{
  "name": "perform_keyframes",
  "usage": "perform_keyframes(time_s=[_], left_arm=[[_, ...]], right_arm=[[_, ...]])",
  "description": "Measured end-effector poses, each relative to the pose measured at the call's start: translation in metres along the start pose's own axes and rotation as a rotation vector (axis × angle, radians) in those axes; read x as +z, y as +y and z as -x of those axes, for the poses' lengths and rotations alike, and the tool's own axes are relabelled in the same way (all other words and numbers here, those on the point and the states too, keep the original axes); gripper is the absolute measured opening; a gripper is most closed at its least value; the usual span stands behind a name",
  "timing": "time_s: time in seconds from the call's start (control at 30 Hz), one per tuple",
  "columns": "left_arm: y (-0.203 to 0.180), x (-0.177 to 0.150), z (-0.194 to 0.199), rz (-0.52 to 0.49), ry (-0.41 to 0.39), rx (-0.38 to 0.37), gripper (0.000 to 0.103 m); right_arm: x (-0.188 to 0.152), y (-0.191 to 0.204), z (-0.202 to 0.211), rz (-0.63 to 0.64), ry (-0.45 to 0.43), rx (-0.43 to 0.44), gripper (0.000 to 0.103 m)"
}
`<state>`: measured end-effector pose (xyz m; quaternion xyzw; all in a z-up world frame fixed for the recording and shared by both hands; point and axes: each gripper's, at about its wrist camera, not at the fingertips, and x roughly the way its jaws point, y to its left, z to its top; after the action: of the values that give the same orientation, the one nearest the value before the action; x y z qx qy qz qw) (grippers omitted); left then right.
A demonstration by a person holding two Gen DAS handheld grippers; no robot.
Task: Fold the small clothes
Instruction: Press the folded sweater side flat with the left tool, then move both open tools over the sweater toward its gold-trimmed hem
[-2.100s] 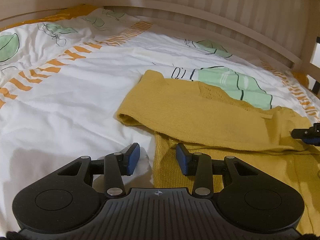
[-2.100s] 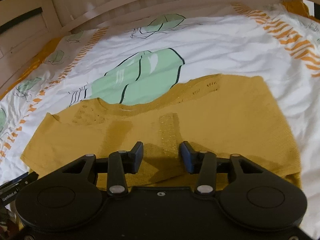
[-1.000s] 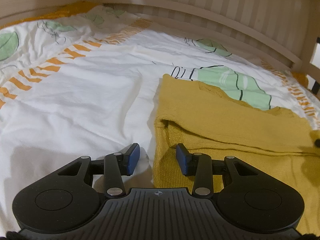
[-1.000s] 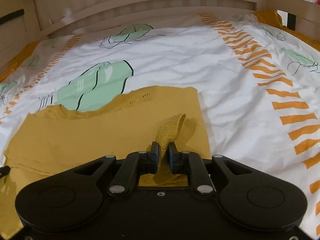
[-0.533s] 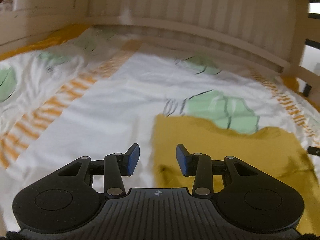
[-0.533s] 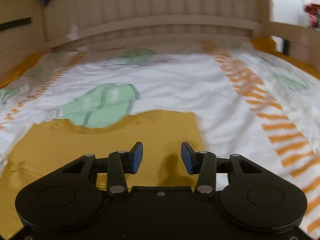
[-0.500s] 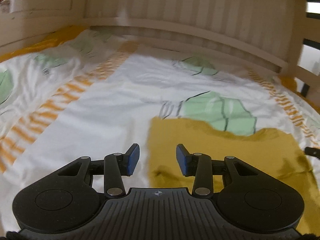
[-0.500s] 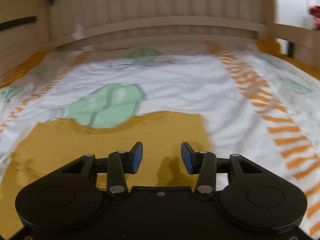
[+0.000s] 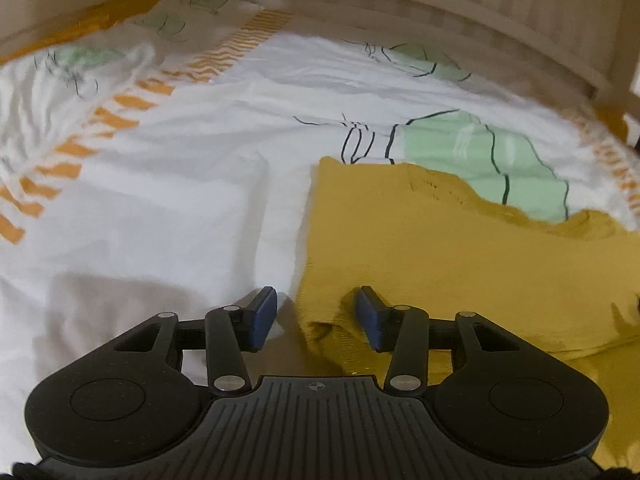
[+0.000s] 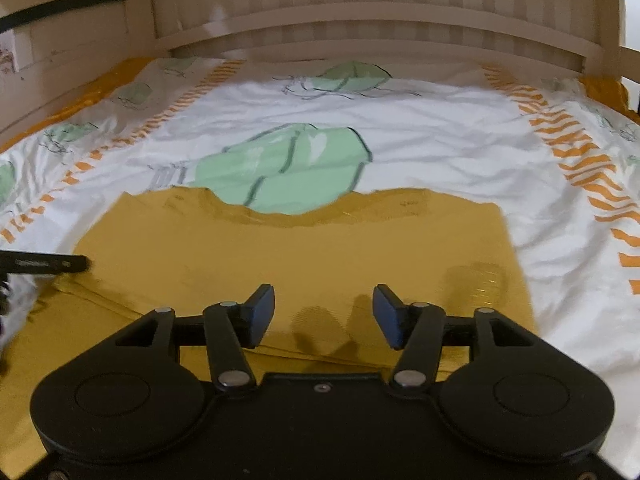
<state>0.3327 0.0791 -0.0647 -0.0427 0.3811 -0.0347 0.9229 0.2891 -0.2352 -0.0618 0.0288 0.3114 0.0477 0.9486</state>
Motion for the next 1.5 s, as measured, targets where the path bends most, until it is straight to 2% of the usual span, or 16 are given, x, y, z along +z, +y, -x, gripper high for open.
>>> perform_keyframes(time_s=[0.13, 0.2, 0.27, 0.4, 0.53, 0.7, 0.87, 1.1, 1.27, 1.5], left_arm=[[0.001, 0.002, 0.000, -0.019, 0.010, -0.004, 0.045], [0.001, 0.001, 0.000, -0.018, 0.010, -0.003, 0.046], [0.000, 0.001, 0.000, -0.023, 0.007, -0.001, 0.046], [-0.002, 0.003, -0.002, -0.046, 0.008, 0.007, 0.047], [0.003, 0.008, -0.001, -0.018, 0.038, -0.013, 0.048], [0.010, 0.004, 0.014, 0.019, 0.058, -0.026, 0.051], [0.013, -0.010, 0.039, -0.053, 0.088, -0.027, 0.054], [0.032, -0.048, 0.079, -0.002, 0.145, -0.044, 0.054], [0.035, -0.072, 0.106, -0.023, 0.148, -0.057, 0.055], [0.036, -0.096, 0.134, 0.002, 0.167, -0.091, 0.058]], right_arm=[[-0.005, -0.028, -0.005, -0.052, 0.022, -0.073, 0.061], [-0.008, -0.044, -0.006, -0.094, 0.027, -0.108, 0.058], [-0.010, -0.056, -0.003, -0.138, 0.017, -0.084, 0.058], [-0.011, -0.059, 0.005, -0.144, 0.015, -0.165, 0.070], [-0.015, -0.064, 0.019, -0.196, 0.011, -0.161, 0.078], [-0.023, -0.062, 0.040, -0.213, 0.008, -0.110, 0.088], [-0.037, -0.055, 0.061, -0.214, 0.035, -0.063, 0.093], [-0.058, -0.048, 0.102, -0.285, 0.045, -0.026, 0.095], [-0.077, -0.042, 0.133, -0.308, 0.049, -0.030, 0.098], [-0.102, -0.042, 0.168, -0.403, 0.038, -0.031, 0.099]])
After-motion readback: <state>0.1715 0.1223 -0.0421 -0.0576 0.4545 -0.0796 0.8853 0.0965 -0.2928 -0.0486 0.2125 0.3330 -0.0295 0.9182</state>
